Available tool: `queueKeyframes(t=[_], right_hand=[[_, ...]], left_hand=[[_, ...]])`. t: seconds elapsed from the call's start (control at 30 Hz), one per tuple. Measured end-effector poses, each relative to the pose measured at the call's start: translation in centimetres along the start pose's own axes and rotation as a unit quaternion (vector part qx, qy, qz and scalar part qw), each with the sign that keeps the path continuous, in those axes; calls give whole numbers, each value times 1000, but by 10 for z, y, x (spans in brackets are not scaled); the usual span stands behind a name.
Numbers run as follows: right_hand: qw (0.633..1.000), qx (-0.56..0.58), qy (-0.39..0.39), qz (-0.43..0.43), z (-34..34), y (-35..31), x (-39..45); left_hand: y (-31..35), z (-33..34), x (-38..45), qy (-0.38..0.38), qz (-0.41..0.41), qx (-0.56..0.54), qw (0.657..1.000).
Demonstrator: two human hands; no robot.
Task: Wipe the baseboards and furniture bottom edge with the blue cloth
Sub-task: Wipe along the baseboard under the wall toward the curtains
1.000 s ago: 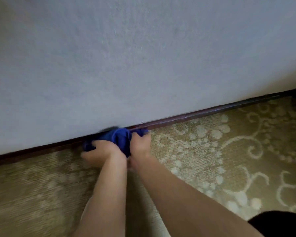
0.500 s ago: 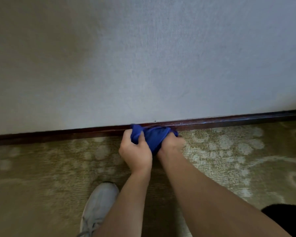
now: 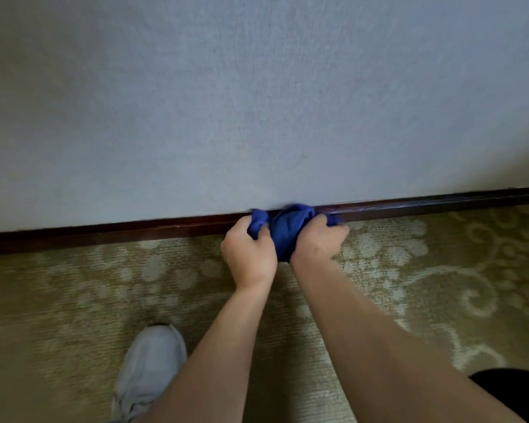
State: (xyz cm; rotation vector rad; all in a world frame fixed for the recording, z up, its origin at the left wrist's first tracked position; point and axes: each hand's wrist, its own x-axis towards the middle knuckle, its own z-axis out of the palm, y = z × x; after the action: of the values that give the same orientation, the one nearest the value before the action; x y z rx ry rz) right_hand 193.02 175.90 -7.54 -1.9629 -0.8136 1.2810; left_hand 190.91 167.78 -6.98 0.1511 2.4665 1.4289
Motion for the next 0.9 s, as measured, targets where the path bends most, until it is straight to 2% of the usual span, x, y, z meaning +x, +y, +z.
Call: queueKeyframes(t=[0.1,0.13,0.2,0.33,0.37,0.43,0.5,0.6,0.67,0.73,0.8,0.9], right_hand=[[990,-79,-89,-72,13,20,-50],[981,-111,-125,-95,13,27,-59],[970,-158,-138,-123,8,31,-53],[989,-99,-10,-112,-11,-7,-10],[989,-103,10,-106,-11,-16,-2],[987,-112,19,-115,-4,-21,-5],[983,-115,-13,-141,6,-9,-29],[963,-147,-155,-162,14,19,-72],[952,-163,-208,-156,13,24,-80],[955,-179,-175,-155,9,15,-68],[975,-164,-76,-129,1,1,-43],[986,-144,6,-90,-1,-14,-15]], left_hand=[[-11,-20,8,169,-75,-46,982],[-15,-22,11,193,-96,-55,975],[-18,-17,13,173,-141,-84,971],[-6,4,2,2,-250,-165,954],[0,8,-1,-18,-273,-182,944],[9,10,-1,-11,-320,-224,920],[4,-4,8,46,-346,-249,903],[-24,-28,26,155,-340,-236,897],[-29,-33,29,164,-339,-249,892],[-21,-27,23,126,-333,-258,898],[-10,-14,14,64,-320,-238,915],[5,-3,4,-29,-335,-250,908]])
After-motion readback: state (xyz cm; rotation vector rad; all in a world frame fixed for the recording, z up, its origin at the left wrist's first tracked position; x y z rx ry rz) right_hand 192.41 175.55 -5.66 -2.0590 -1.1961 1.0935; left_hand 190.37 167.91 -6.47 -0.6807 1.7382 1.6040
